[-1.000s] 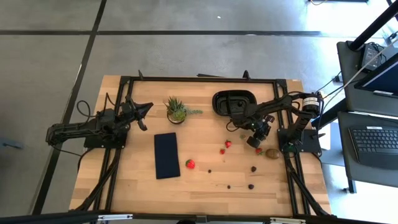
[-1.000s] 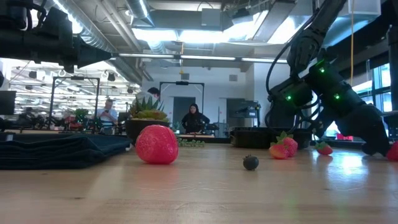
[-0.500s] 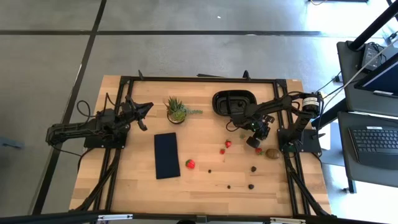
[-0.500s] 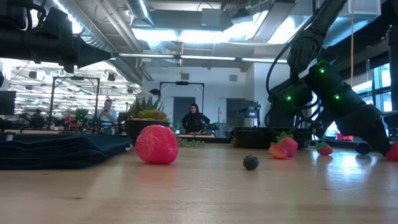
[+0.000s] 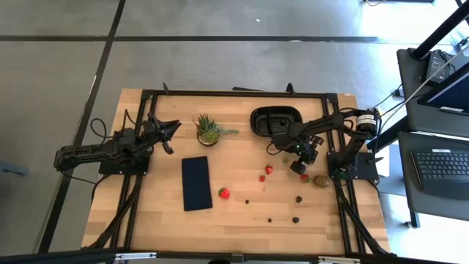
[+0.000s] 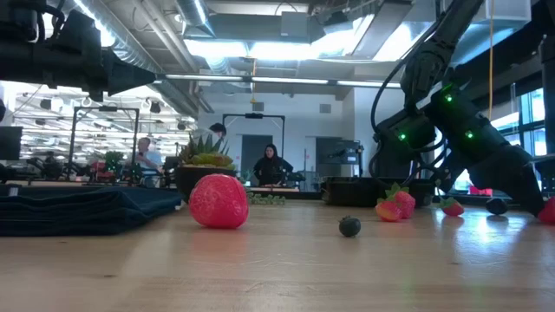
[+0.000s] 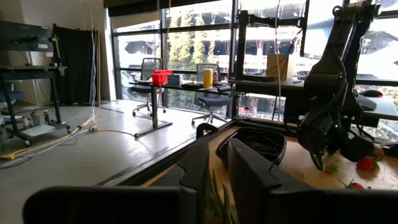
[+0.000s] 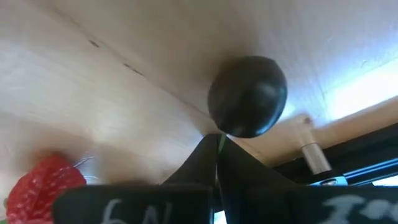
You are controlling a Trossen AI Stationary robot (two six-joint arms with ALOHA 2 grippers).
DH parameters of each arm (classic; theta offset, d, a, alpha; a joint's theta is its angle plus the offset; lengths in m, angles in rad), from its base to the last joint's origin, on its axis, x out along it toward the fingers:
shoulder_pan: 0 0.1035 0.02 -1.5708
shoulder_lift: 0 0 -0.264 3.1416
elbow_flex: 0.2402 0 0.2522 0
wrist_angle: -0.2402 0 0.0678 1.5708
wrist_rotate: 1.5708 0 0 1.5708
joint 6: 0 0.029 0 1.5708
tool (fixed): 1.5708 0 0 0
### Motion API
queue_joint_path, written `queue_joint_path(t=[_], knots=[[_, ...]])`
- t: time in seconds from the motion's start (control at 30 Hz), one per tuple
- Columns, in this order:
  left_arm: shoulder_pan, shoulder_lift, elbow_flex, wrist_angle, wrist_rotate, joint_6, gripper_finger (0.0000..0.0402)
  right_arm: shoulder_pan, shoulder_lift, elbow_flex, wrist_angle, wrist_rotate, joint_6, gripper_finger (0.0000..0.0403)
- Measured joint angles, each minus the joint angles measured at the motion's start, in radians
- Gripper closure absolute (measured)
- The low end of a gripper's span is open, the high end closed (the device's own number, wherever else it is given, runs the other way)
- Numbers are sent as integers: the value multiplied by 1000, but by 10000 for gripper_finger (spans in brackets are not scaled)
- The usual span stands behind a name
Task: Pick and placing Produce into tupperware
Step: Put the black cherry into the black container
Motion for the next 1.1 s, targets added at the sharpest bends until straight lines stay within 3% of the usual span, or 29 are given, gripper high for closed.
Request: queue_joint_path(t=[0.6, 0.9, 1.1], knots=[[0, 0, 0, 0, 0, 0, 329, -2, -9, 112, -19, 7, -16, 401], [0, 0, 0, 0, 0, 0, 350, -44, -136, 211, -62, 20, -13, 402], [0, 0, 0, 0, 0, 0, 363, -91, -203, 294, -89, 114, 9, 403]])
